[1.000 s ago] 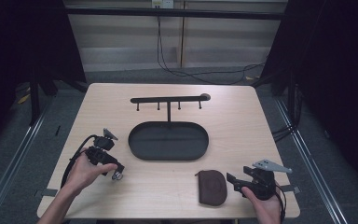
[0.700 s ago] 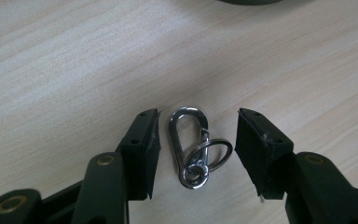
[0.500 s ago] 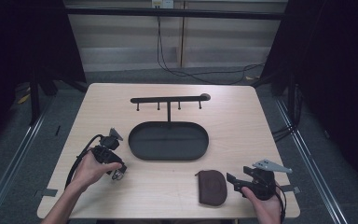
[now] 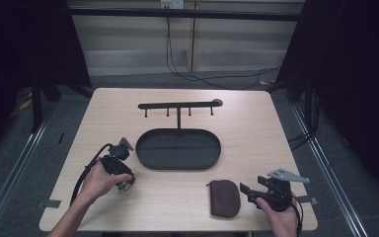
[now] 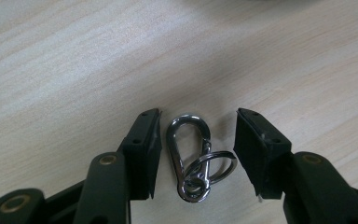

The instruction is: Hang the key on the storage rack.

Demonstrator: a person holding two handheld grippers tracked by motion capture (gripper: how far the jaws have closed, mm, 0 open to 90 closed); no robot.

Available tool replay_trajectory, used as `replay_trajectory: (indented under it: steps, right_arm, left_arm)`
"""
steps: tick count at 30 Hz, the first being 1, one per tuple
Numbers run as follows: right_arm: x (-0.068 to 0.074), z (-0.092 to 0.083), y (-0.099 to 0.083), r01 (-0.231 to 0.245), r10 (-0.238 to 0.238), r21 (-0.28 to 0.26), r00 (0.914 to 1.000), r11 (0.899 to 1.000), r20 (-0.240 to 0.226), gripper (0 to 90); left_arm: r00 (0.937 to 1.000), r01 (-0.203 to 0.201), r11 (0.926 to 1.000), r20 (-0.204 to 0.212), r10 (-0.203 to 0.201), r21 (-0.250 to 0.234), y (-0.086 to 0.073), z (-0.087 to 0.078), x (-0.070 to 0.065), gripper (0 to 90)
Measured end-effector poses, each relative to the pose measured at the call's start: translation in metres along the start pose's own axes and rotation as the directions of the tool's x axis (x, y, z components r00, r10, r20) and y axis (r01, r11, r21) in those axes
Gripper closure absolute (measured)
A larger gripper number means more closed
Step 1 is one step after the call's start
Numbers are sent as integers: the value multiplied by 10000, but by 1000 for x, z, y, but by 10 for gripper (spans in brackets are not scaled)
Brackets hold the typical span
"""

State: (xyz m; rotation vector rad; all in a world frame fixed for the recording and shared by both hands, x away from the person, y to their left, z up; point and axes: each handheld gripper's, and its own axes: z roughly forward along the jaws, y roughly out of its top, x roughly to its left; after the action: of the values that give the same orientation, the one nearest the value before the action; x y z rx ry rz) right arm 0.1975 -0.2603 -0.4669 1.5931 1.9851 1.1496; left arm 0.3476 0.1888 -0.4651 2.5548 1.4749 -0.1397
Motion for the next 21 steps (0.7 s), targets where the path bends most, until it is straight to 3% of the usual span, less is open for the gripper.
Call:
replay_trajectory:
  steps: [8,12,15,21]
  right_arm:
    - [0,0,0,7,-7,9,10000,10000,-10,228]
    - [0,0,0,16,-16,5,10000,10000,-6,229]
    - [0,0,0,12,-12,3,10000,10000,-5,229]
    - [0,0,0,5,-5,-3,10000,10000,0,230]
  left_arm:
    - [9964,-590,9982,-604,594,75,0,1,-5,577]
    - [9923,-958,9954,-782,959,49,-2,0,-4,646]
    - [9924,-985,9951,-744,982,3,-2,0,-3,672]
    - [9894,-1200,9926,-805,1210,171,-1,1,-6,633]
